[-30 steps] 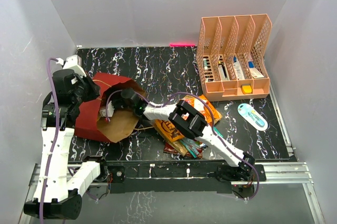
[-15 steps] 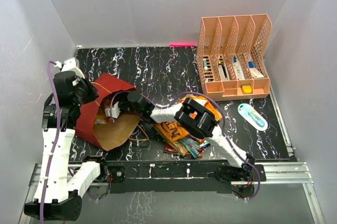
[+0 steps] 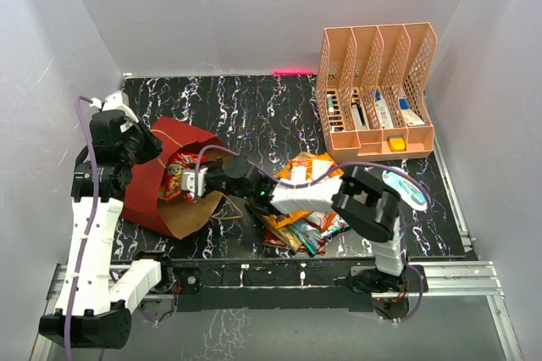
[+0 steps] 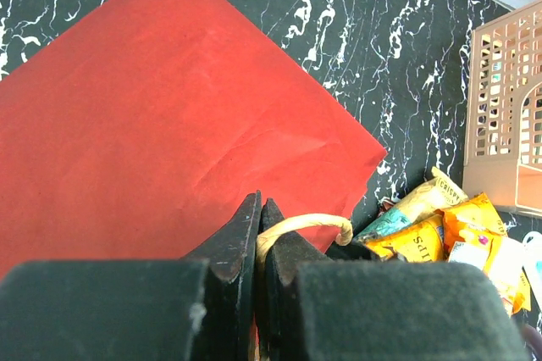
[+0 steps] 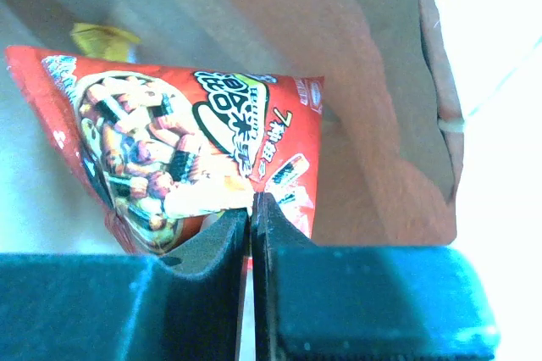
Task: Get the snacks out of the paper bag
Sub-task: Take out the snack from the paper bag, then place the snack at the center of the board.
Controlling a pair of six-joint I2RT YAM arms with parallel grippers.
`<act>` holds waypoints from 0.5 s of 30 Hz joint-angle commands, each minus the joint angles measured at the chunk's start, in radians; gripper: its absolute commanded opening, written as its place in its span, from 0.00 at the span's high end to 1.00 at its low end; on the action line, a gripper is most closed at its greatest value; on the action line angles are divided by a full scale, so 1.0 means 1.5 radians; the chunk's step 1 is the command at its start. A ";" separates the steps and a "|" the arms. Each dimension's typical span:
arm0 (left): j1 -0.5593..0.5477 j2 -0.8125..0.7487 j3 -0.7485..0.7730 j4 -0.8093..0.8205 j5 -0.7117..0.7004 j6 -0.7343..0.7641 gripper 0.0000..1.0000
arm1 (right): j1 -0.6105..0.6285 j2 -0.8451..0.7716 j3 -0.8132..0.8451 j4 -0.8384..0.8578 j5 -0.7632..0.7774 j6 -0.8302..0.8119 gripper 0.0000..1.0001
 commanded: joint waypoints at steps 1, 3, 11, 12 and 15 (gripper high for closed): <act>-0.002 0.007 0.024 0.001 0.008 -0.013 1.00 | 0.008 -0.134 -0.083 -0.054 -0.040 0.112 0.92; -0.001 0.006 0.027 0.001 0.011 -0.015 1.00 | 0.008 -0.207 -0.128 -0.098 -0.059 0.150 0.92; -0.001 0.003 0.017 0.000 0.006 -0.016 1.00 | 0.010 -0.486 -0.186 -0.419 -0.040 0.286 0.92; -0.002 0.002 0.015 0.000 0.005 -0.014 1.00 | 0.009 -0.512 -0.183 -0.465 -0.015 0.298 0.92; -0.002 -0.001 0.012 0.003 0.001 -0.013 1.00 | 0.009 -0.584 -0.180 -0.579 0.102 0.344 0.92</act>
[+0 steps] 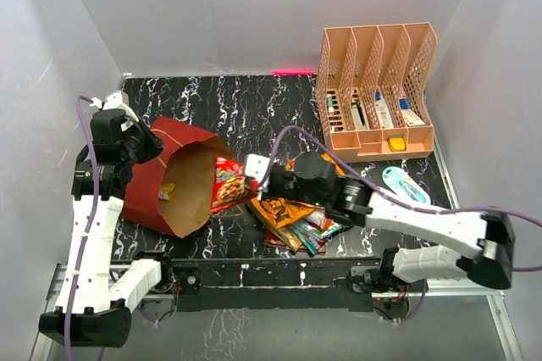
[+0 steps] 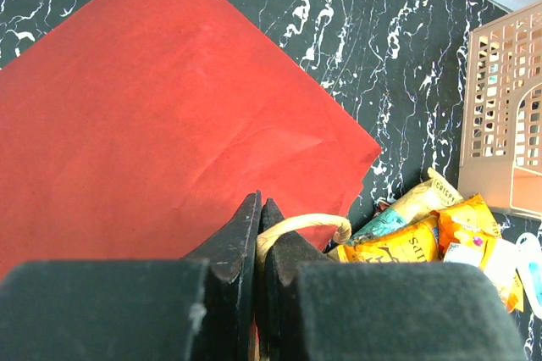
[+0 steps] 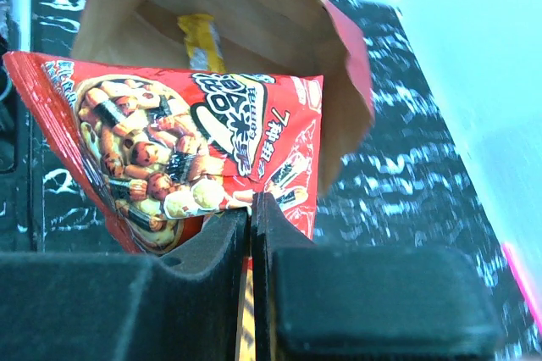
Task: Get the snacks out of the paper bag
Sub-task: Place the snack at the center of the board.
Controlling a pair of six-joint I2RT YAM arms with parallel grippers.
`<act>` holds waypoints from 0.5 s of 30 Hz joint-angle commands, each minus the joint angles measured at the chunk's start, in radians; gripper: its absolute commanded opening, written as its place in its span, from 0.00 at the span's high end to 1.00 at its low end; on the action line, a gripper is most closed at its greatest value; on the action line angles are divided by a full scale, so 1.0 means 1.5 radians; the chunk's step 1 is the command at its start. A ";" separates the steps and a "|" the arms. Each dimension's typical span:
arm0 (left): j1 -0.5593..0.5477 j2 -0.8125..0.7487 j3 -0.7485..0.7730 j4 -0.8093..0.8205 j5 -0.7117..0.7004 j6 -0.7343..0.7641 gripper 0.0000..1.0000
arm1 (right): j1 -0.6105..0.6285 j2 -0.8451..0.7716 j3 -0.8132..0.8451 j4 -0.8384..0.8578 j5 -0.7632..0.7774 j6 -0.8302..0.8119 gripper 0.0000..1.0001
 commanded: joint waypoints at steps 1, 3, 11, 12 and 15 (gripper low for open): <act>-0.001 -0.012 0.010 0.004 -0.002 0.000 1.00 | 0.000 -0.101 0.012 -0.208 0.178 0.117 0.92; -0.001 -0.010 0.013 0.003 -0.002 0.000 1.00 | 0.000 -0.137 0.006 -0.266 0.253 0.141 0.92; -0.002 0.001 0.029 -0.002 0.000 0.002 1.00 | -0.001 -0.176 -0.063 -0.308 0.477 0.178 0.92; -0.001 0.003 0.033 -0.004 0.001 0.002 1.00 | -0.005 -0.173 -0.076 -0.296 0.508 0.176 0.92; -0.001 0.004 0.041 -0.007 0.002 0.002 1.00 | -0.034 -0.163 -0.114 -0.247 0.520 0.162 0.92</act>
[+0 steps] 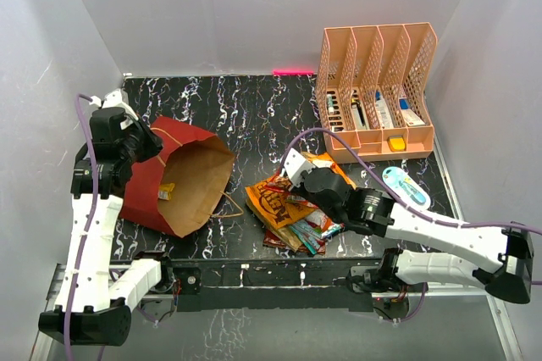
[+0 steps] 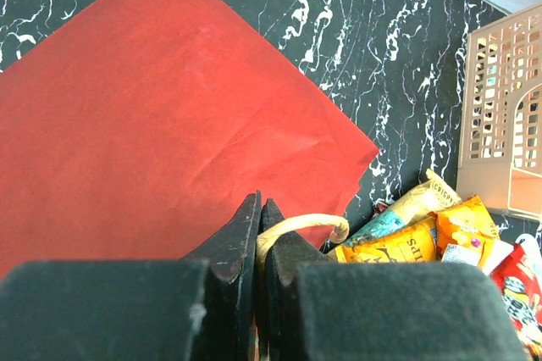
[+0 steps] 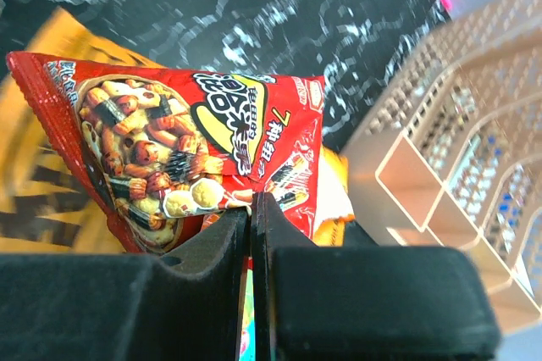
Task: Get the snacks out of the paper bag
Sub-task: Place the snack at the center of the board.
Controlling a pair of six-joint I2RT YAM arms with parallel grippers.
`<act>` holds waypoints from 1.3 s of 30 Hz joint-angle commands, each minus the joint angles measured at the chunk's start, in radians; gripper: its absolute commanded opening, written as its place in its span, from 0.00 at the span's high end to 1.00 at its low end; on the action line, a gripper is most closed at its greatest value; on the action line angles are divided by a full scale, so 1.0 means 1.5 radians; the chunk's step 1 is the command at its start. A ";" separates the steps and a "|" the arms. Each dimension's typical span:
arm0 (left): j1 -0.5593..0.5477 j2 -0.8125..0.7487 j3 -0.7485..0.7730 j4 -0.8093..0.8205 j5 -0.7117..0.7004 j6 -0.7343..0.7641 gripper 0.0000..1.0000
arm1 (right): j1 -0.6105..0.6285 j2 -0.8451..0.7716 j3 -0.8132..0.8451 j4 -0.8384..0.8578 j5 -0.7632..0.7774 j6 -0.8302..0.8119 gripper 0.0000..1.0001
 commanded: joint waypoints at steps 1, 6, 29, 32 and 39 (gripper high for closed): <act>-0.002 -0.003 0.035 -0.006 0.002 0.002 1.00 | -0.043 0.007 -0.041 0.070 0.093 0.005 0.92; -0.001 -0.007 0.043 -0.016 -0.004 0.003 1.00 | -0.075 0.020 -0.097 0.111 0.075 -0.006 0.92; -0.002 -0.024 0.014 -0.012 -0.007 0.003 1.00 | -0.075 0.055 -0.176 0.090 -0.037 -0.066 0.92; -0.002 -0.025 0.014 -0.014 -0.015 0.007 1.00 | -0.075 0.039 -0.169 0.084 -0.036 -0.063 0.92; -0.002 -0.025 0.025 -0.014 -0.019 0.013 1.00 | -0.075 -0.028 -0.130 0.042 -0.052 -0.062 0.66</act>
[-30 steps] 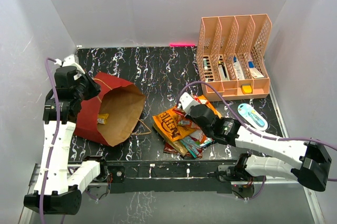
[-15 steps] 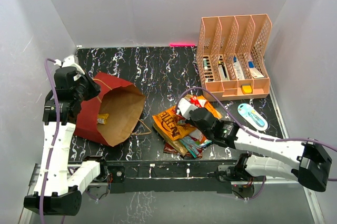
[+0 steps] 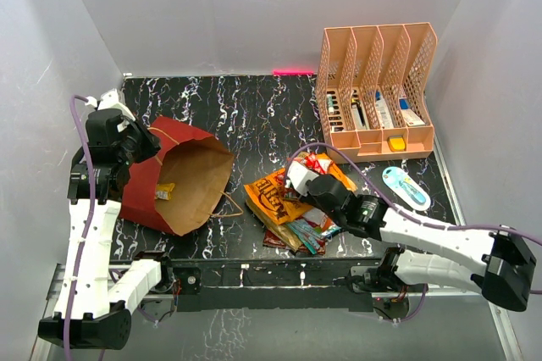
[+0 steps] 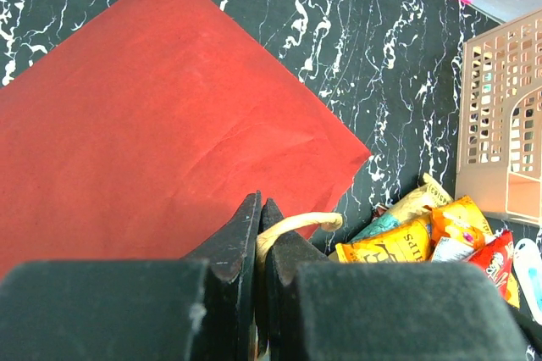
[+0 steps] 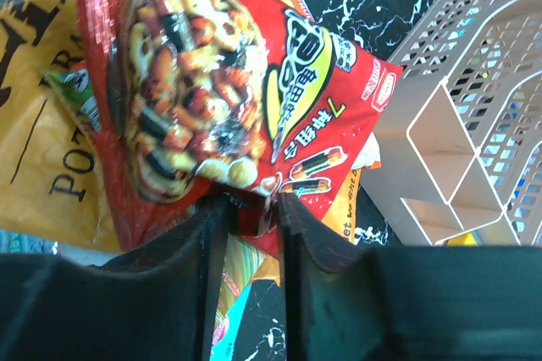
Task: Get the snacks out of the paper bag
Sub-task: Place the snack at the center of the board.
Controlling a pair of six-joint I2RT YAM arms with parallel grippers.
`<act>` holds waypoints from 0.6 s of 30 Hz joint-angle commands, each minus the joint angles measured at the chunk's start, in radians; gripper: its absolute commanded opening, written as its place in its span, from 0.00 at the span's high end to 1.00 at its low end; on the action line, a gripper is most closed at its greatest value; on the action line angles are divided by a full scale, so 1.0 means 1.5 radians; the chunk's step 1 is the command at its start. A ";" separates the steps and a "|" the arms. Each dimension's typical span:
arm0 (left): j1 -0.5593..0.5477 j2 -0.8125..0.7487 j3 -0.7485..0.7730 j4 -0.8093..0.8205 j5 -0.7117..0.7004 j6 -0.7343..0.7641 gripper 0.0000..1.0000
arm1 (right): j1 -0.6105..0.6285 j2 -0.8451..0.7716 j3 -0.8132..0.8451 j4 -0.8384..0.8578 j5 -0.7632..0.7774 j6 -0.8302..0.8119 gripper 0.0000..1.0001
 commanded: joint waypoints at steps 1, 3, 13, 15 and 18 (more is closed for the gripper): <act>-0.002 -0.010 0.010 -0.005 -0.011 0.009 1.00 | 0.000 -0.049 0.036 -0.041 -0.043 0.008 0.62; -0.002 -0.010 0.009 -0.005 -0.012 0.011 1.00 | 0.001 -0.067 0.042 -0.046 -0.049 0.009 0.53; -0.001 -0.007 0.016 -0.007 -0.017 0.016 1.00 | 0.001 -0.113 0.085 -0.073 -0.102 0.014 0.31; -0.001 -0.008 0.018 -0.008 -0.019 0.020 1.00 | 0.001 -0.112 0.105 -0.078 -0.125 0.015 0.30; -0.001 -0.011 0.018 -0.007 -0.027 0.032 1.00 | 0.001 -0.098 0.148 -0.068 -0.186 0.007 0.29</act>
